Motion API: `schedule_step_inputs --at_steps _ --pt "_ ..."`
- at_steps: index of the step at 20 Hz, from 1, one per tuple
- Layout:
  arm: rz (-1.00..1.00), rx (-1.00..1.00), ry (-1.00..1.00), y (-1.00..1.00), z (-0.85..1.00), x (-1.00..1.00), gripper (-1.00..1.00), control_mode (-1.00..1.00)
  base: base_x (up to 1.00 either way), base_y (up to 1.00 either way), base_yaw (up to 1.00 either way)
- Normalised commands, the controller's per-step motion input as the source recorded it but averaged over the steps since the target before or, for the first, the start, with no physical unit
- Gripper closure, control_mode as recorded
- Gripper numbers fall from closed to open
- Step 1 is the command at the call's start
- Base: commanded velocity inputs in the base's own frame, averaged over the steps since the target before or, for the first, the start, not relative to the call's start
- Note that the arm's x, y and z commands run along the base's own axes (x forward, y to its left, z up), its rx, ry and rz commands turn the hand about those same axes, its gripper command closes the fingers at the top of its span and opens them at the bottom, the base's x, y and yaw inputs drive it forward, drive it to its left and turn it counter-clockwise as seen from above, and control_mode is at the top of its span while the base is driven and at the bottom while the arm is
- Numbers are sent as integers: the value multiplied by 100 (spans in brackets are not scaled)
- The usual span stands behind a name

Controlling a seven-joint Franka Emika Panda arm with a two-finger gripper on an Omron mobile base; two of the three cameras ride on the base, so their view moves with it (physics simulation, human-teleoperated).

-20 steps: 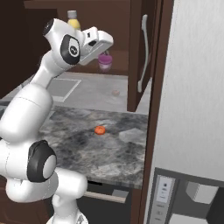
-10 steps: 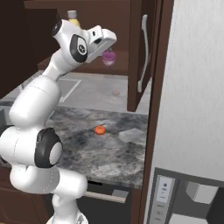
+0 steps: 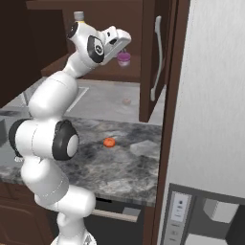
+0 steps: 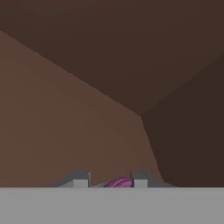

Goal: Pick the jam and jam from the counter and place them in the cabinets closest to them.

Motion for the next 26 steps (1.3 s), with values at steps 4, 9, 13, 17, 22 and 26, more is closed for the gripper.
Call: schedule_step_inputs --at_steps 4,9,13,17,22,26 --pt "0 -4 3 7 0 55 -100 -100 0 0 0" --pt "0 0 1 0 0 13 -100 -100 0 0 0" --pt "0 -1 1 0 11 -7 -100 -100 0 0 0" --pt "5 -2 -2 0 13 -48 -100 -100 0 0 0" --pt "12 -4 -6 0 1 -89 -100 -100 0 0 0" --pt "12 -2 -8 0 0 -93 -100 -100 0 0 0"
